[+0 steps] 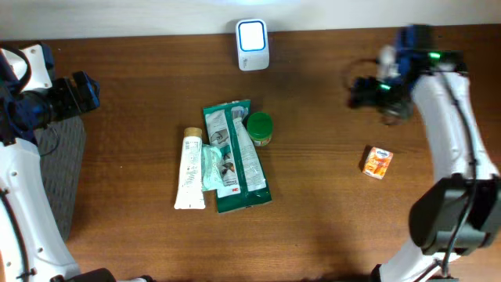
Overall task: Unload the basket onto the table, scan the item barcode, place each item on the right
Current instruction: 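Move tissue pack away from scanner and lower it to the right, then reach right gripper down to green-lidded jar and grasp it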
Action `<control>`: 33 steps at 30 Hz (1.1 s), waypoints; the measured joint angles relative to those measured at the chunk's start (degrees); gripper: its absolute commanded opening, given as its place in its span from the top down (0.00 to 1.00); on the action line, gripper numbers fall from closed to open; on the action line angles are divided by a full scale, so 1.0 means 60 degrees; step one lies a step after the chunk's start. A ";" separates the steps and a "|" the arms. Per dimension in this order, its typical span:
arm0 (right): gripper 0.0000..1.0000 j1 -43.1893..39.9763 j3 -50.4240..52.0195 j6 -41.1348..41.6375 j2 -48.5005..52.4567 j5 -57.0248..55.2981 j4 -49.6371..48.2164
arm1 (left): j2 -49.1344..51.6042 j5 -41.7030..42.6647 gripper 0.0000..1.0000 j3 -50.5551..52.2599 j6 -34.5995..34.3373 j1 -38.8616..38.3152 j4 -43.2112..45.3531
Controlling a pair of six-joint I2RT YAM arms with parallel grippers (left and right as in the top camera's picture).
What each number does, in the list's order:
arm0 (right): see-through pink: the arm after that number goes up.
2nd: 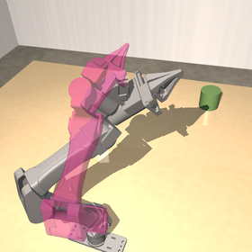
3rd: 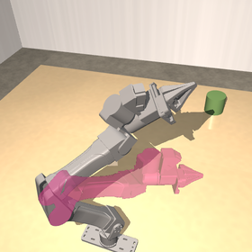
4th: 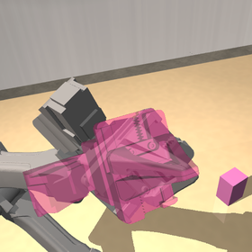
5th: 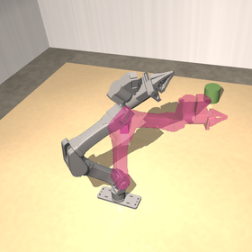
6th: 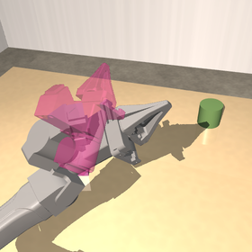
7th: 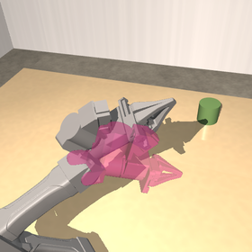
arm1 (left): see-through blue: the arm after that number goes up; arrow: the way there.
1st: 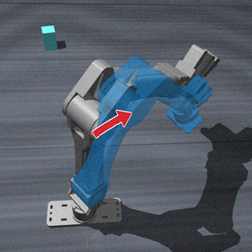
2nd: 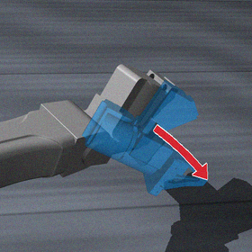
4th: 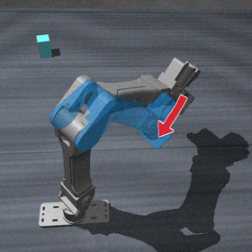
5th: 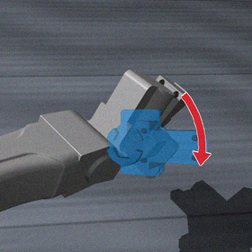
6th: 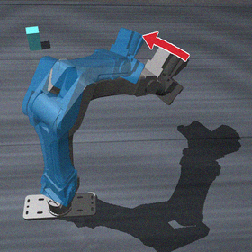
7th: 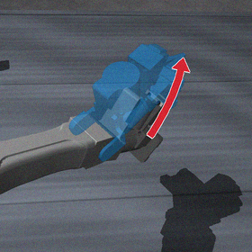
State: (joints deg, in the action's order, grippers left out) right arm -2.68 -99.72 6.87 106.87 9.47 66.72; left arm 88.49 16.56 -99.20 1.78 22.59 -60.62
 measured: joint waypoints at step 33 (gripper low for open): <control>0.40 0.4889 -0.0138 -0.0652 0.2532 -0.1202 -0.2244 | 0.0000 -0.0004 0.01 0.0004 0.0000 0.0000 0.0000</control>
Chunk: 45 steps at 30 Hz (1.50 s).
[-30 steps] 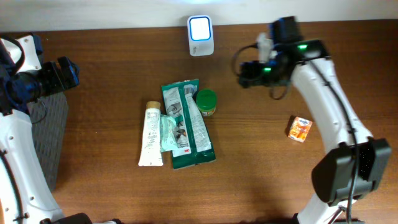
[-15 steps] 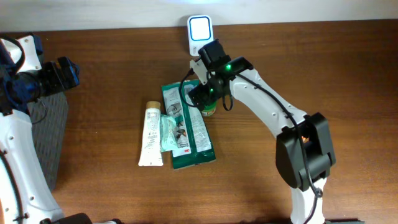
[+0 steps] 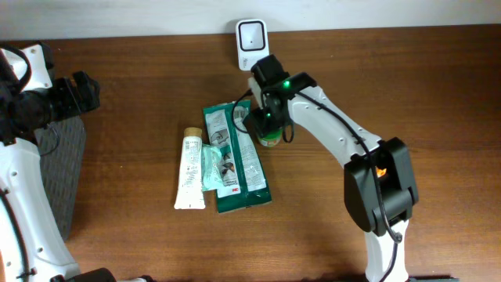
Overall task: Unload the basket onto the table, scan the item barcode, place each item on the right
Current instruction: 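Reach right gripper down to green-lidded jar and grasp it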
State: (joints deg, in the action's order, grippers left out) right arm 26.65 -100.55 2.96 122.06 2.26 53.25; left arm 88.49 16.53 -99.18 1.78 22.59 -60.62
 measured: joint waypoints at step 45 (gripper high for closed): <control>0.17 -0.2477 0.0044 -0.2728 -0.0142 -0.0120 0.1657 | 0.0000 0.0000 0.01 0.0000 -0.0004 0.0000 -0.0004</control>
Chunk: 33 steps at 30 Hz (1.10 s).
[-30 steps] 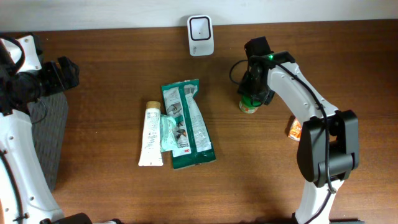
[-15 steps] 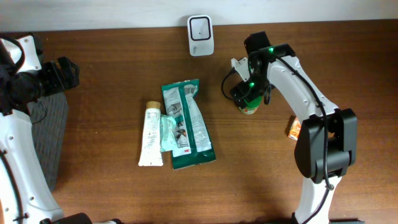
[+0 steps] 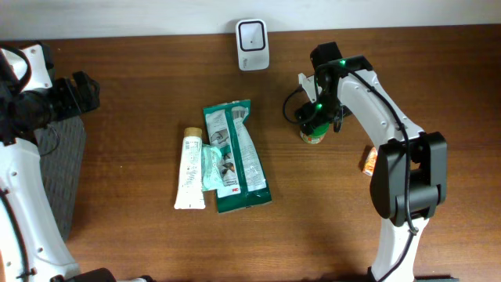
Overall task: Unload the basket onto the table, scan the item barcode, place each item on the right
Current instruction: 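Reach right gripper down to green-lidded jar and grasp it, then lift jar with right gripper and hold its label to the scanner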
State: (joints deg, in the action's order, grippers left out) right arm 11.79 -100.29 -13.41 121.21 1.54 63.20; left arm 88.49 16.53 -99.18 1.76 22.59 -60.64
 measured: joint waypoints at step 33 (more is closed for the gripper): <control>0.48 -0.1286 -0.4073 -0.1559 -0.1300 1.0072 0.3978 | 0.0000 0.0000 0.01 0.0000 0.0004 0.0000 0.0004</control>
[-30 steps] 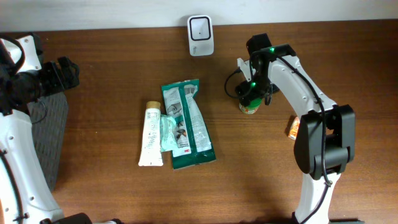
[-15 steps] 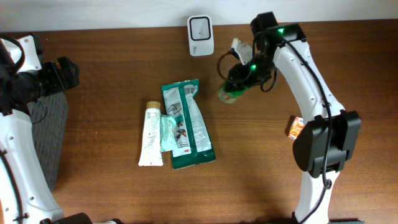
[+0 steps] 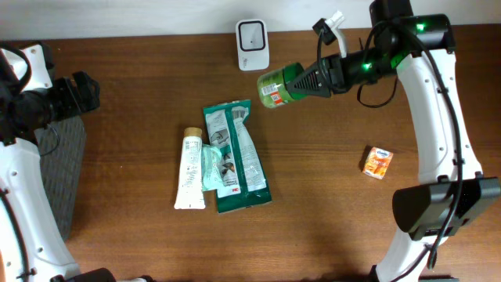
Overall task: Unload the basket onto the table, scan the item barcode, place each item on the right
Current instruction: 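Lift jar with right gripper and hold its label to the scanner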
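Observation:
A green jar (image 3: 279, 86) with a white and red label hangs on its side above the table, its base end pointing left toward the white barcode scanner (image 3: 252, 44) at the back edge. My right gripper (image 3: 307, 80) is shut on the jar's lid end. The jar's base sits just right of and slightly below the scanner. My left gripper (image 3: 82, 92) rests at the far left over the table's edge, nothing between its fingers that I can see; whether it is open is unclear.
A green foil pouch (image 3: 235, 157) and a white tube (image 3: 190, 169) lie side by side at the table's middle. A small orange box (image 3: 376, 162) lies at the right. A grey mat (image 3: 63, 168) covers the left edge.
My right gripper held the green jar upright on the table right of the pouch. Now the jar is raised, turned on its side and held near the scanner.
The jar first stood beside the pouch with my right arm away at the back right. Then my right gripper was down on the jar there. Later it held the jar further right on the table, and now holds it tilted by the scanner.

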Action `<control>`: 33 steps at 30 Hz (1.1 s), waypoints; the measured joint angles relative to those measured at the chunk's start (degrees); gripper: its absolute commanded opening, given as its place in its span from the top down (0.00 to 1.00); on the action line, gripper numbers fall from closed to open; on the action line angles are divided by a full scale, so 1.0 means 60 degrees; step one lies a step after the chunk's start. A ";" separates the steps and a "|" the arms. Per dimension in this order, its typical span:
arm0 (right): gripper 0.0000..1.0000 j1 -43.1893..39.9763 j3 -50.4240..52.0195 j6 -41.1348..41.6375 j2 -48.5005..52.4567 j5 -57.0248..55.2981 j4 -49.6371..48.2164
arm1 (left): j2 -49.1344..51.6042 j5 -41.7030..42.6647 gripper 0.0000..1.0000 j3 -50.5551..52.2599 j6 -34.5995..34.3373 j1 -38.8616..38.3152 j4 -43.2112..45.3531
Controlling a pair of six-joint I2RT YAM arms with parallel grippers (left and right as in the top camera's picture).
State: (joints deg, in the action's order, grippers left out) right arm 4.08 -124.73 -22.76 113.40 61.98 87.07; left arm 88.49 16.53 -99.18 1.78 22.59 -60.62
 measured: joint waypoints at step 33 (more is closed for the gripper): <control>0.47 0.3034 0.0018 -0.5628 0.4299 -1.1581 -1.3387 | 0.0000 0.0000 0.01 -0.0004 0.0000 0.0000 -0.0007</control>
State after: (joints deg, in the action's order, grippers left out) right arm 22.28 -124.62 -56.53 139.20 -7.51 6.74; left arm 88.49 16.53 -99.20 1.78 22.59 -60.66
